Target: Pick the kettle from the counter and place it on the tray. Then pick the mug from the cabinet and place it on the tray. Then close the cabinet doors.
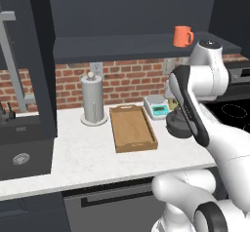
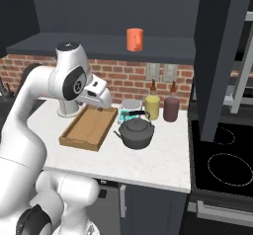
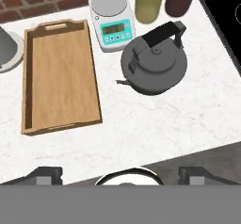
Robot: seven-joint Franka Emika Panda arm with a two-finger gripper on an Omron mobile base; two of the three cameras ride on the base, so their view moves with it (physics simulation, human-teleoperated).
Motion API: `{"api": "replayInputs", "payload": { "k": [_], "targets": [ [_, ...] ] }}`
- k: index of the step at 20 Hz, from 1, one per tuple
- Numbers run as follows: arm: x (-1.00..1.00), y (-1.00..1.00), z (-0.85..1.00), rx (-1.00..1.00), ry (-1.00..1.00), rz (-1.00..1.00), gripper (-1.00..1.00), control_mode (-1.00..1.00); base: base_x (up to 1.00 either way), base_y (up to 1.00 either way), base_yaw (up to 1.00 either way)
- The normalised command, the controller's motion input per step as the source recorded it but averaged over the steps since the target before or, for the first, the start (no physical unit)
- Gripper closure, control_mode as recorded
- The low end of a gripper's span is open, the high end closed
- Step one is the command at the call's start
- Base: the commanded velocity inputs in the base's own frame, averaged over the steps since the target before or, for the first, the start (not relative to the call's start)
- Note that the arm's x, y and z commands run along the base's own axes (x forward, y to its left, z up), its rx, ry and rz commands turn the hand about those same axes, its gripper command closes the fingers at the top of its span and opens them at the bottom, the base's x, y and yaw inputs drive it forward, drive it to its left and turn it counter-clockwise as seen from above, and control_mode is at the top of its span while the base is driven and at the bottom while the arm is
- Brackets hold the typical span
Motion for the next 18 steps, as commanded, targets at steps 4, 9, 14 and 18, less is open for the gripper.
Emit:
{"api": "replayInputs", "payload": {
  "k": [4,9,14,18],
  "targets": [
    [-0.02,-0.53,-0.13,0.0,0.01,-0.39,-1.0,-1.0,0.0,0.0,0.0],
    [0.1,-0.49,-0.15,0.0,0.06,-0.33,-1.0,-1.0,0.0,0.0,0.0],
    [0.27,-0.39,-0.23,0.0,0.06,-0.22,-1.0,-1.0,0.0,0.0,0.0],
    [0.4,-0.22,-0.27,0.0,0.01,-0.06,-1.0,-1.0,0.0,0.0,0.0]
  ]
}}
